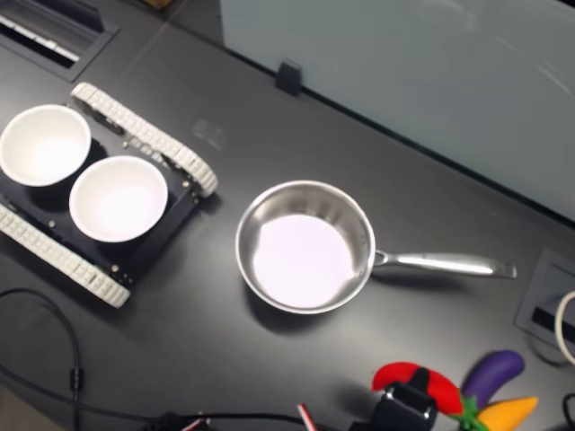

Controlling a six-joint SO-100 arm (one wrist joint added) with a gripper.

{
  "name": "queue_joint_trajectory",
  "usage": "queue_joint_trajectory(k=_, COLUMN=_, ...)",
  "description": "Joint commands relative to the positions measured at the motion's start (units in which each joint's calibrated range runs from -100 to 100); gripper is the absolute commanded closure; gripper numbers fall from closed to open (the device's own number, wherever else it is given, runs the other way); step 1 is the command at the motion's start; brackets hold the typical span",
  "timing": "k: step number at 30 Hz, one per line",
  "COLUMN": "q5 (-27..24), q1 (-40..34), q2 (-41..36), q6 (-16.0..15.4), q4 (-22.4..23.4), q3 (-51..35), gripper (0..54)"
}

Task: Pick up the chilli and place them in the pan

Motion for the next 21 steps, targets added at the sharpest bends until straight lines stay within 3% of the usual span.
queue_joint_trajectory(k=1, q5=-4.3, q1=1.3, q2=-7.2, q6=-1.6, q4=-5.4, q3=-1.4, gripper=53.6)
queue_joint_trajectory(k=10, q5=-15.0, q1=2.0, q2=-13.1, q6=-0.8, q4=-12.5, q3=1.2, gripper=53.6)
queue_joint_trajectory(k=21, q5=-21.1, q1=-6.7, q2=-17.0, q6=7.5, q4=-14.2, q3=1.6, gripper=53.6)
